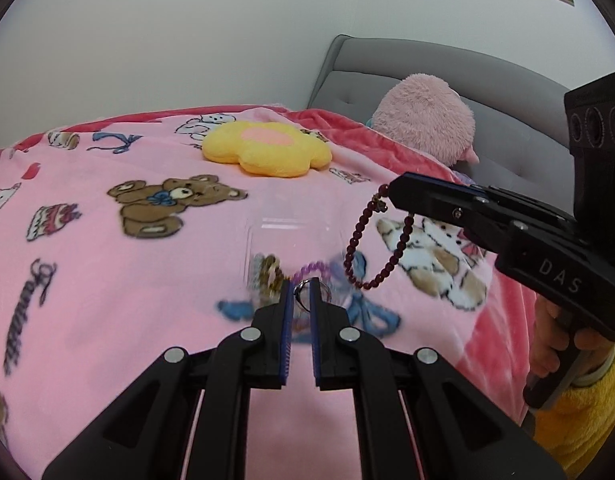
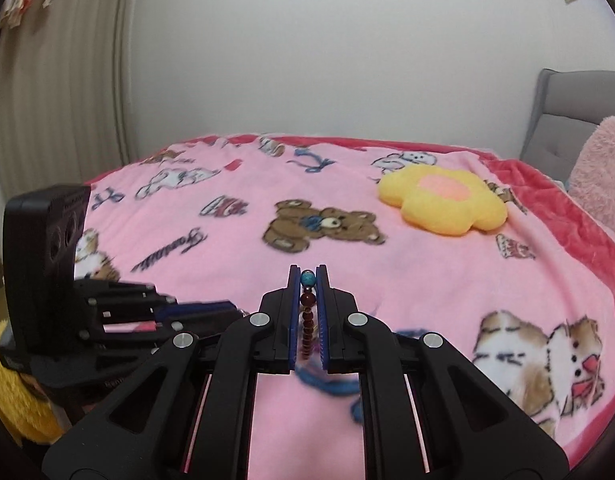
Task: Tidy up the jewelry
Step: 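Carry the ring and dark red bracelet into the clear box and release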
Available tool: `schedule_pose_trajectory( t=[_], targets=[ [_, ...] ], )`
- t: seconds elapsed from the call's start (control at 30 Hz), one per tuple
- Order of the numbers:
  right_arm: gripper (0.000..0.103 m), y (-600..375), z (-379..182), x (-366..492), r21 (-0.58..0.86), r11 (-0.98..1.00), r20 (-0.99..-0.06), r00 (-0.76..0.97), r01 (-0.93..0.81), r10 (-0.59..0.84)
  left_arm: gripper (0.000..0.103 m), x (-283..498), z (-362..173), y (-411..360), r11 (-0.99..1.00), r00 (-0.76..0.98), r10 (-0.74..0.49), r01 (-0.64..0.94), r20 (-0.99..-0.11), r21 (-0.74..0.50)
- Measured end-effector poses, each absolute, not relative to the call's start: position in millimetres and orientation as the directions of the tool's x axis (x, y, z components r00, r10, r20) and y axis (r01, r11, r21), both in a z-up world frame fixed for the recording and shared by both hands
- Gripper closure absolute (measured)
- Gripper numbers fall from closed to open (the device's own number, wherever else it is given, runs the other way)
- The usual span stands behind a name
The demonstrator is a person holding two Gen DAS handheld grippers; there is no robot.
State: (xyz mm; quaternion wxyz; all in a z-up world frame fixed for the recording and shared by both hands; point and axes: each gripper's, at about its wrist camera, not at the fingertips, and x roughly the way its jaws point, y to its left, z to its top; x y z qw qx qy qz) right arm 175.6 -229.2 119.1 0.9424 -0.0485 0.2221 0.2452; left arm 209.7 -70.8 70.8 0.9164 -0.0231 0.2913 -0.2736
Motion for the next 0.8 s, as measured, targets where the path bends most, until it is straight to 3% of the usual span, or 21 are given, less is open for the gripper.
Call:
schedule_pose_trajectory(
  t=[0.8],
  targets=[
    [0.095, -221, 81, 237, 0.049, 0.904, -0.54, 0.75, -0.424, 0.381, 0.095, 284, 35, -102, 0.888, 0.656, -0.418, 0.44, -0.628, -0.131]
  ],
)
